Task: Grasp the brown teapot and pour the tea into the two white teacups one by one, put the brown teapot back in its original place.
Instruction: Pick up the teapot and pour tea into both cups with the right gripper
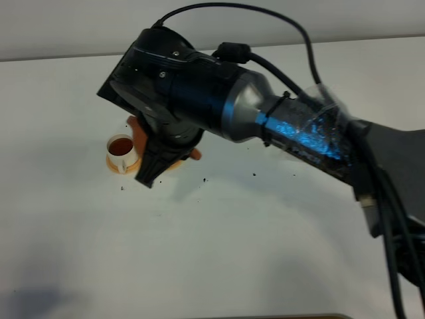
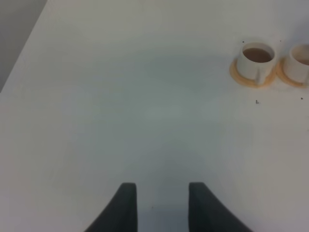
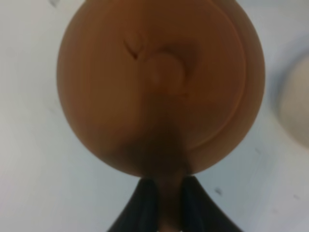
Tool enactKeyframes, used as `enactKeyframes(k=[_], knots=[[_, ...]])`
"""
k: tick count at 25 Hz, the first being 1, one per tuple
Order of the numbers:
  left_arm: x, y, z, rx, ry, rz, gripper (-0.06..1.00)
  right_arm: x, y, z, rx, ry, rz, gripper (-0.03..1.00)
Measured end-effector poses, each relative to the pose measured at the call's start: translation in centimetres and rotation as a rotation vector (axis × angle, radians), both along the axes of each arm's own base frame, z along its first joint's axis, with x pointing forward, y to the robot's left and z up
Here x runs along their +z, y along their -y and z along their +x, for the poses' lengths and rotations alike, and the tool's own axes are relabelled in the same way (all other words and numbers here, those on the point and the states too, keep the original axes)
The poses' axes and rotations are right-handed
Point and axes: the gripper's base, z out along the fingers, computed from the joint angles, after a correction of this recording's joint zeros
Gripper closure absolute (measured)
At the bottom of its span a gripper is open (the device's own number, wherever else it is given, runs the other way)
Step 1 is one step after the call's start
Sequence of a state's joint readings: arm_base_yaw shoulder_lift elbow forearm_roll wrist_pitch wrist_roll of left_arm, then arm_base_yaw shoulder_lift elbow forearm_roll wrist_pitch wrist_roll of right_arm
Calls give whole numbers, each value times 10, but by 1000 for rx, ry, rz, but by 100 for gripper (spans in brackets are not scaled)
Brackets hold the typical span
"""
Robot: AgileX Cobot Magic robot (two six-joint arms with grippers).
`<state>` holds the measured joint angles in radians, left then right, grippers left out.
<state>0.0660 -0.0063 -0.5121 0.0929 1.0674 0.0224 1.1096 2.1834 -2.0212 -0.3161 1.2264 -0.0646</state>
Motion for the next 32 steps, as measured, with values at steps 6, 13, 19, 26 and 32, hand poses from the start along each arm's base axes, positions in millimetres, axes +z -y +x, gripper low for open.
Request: enactKeyframes(k=[6,13,19,26,32], knots=[[0,0,0,0,0,0,68,-19,18,-1,56,34,-153,87],[0,0,0,0,0,0,68,-45,21,7,146,103,-301,87],[0,0,0,0,0,0,68,-65,11,14,230,154,-310,87],[0,0,0,0,0,0,68,-64,9,19,281,219,-333,87],[0,0,0,0,0,0,68,-61,7,23,353,281,-369,87]])
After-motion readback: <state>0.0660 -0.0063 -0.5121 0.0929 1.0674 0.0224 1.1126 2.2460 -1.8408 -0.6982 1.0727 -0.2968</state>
